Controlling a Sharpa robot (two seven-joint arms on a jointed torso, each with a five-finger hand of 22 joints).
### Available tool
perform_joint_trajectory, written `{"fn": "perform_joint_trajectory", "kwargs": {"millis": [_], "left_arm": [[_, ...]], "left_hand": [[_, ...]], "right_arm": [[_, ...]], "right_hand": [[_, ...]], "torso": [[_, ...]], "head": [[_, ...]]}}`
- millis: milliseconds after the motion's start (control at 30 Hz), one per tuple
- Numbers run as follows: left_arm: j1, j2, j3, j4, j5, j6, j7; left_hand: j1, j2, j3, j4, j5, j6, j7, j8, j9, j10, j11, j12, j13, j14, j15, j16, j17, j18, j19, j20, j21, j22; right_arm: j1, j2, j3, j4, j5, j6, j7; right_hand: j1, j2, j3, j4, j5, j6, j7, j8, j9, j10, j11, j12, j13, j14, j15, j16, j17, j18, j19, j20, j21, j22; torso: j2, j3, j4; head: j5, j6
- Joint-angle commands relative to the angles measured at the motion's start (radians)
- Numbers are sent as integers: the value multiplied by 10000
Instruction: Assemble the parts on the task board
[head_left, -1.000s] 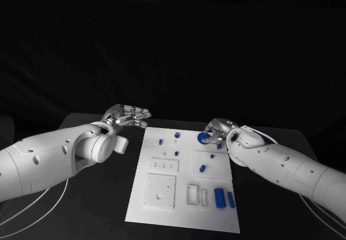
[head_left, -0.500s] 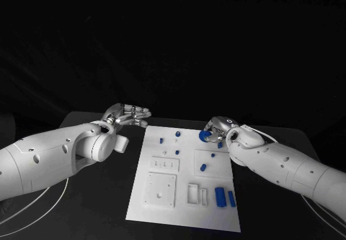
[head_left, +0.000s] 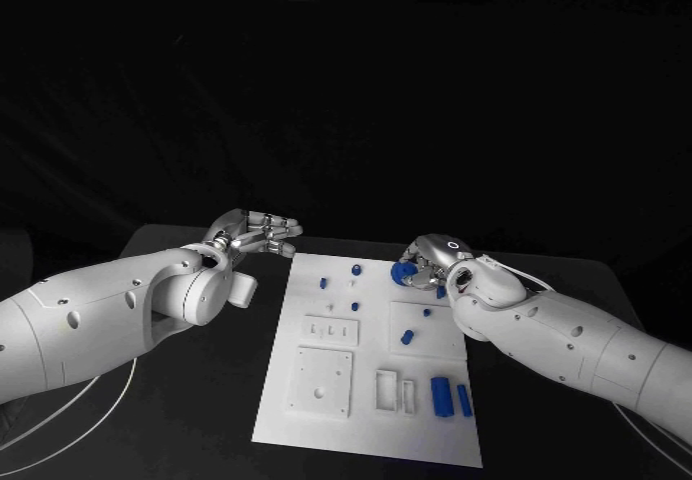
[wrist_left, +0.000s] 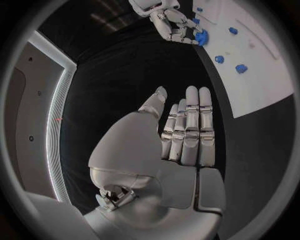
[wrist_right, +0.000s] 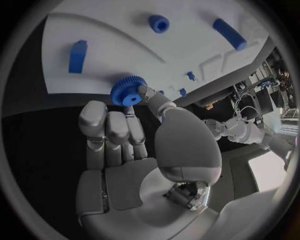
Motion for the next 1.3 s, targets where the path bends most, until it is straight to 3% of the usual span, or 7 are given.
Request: {"fn": "perform_joint_trajectory", "kwargs": {"millis": [33,233,433,833,1000,1200,1300], "left_arm": [[3,9,7,41,-31,97,44],[4,5,7,72,-30,82,44],[4,21,8,81,-28,71,36],[6,181,11,17,-5,124,40],[6,227,12,0,-83,145,57],[6,255,13,-13,-109,179,53],[6,258,13,-17,-100,185,46]], "left_hand": [[6,74,-14,-50,17,-1,44,31,14,-23,-14,39,14,-51,52,-37,0,-8,-74,23,19,-9],[6,74,-14,-50,17,-1,44,31,14,-23,-14,39,14,-51,52,-37,0,-8,-74,23,19,-9],[5,72,-14,-47,19,-10,45,31,14,-24,-14,40,14,-44,51,-35,1,-7,-77,23,27,-13],[-2,69,-16,-43,24,-28,52,32,14,-30,-12,39,14,-44,52,-35,0,-6,-75,25,26,-19],[-2,69,-16,-43,24,-28,52,32,14,-30,-12,39,14,-44,52,-35,0,-6,-75,25,26,-19],[-2,69,-16,-43,24,-28,52,32,14,-30,-12,39,14,-44,52,-35,0,-6,-75,25,26,-19],[-2,69,-16,-43,24,-28,52,32,14,-30,-12,39,14,-44,52,-35,0,-6,-75,25,26,-19]], "right_arm": [[7,-22,6,417,-817,-696,-413],[8,93,-22,1205,-1544,-920,-638],[15,367,-233,1358,-2031,-1162,-839],[28,1211,-941,712,-2301,-1504,-841],[29,1479,-1057,329,-2322,-1541,-812],[29,1711,-1111,-90,-2330,-1609,-791],[29,1759,-1119,-227,-2330,-1584,-802]], "right_hand": [[25,-152,58,73,-57,701,-96,54,324,55,20,63,696,0,-56,-37,-2,-182,615,-45,60,1080],[83,-279,179,221,-172,725,-108,60,306,65,19,48,697,1,-52,-36,-1,-194,613,-45,130,1094],[118,-376,326,340,-345,772,-122,59,297,76,12,35,696,4,-52,-33,-2,-201,613,-44,143,1093],[160,-430,416,364,-374,703,-94,57,244,60,26,-16,673,-8,-57,-79,-44,-190,608,-49,90,1074],[160,-430,416,364,-374,703,-94,57,244,60,26,-16,673,-8,-57,-79,-44,-190,608,-49,90,1074],[142,-435,422,357,-369,709,-96,60,232,61,26,-16,673,-6,-63,-83,-43,-186,611,-55,80,1069],[142,-435,422,357,-369,709,-96,60,232,61,26,-16,673,-6,-63,-83,-43,-186,611,-55,80,1069]], "torso": [[1,-17,1],[11,-21,32],[3,-42,46],[32,-73,115],[22,-74,111],[28,-35,68],[17,-47,60]], "head": [[12,18],[57,47],[121,68],[224,138],[231,125],[303,142],[309,139]]}}
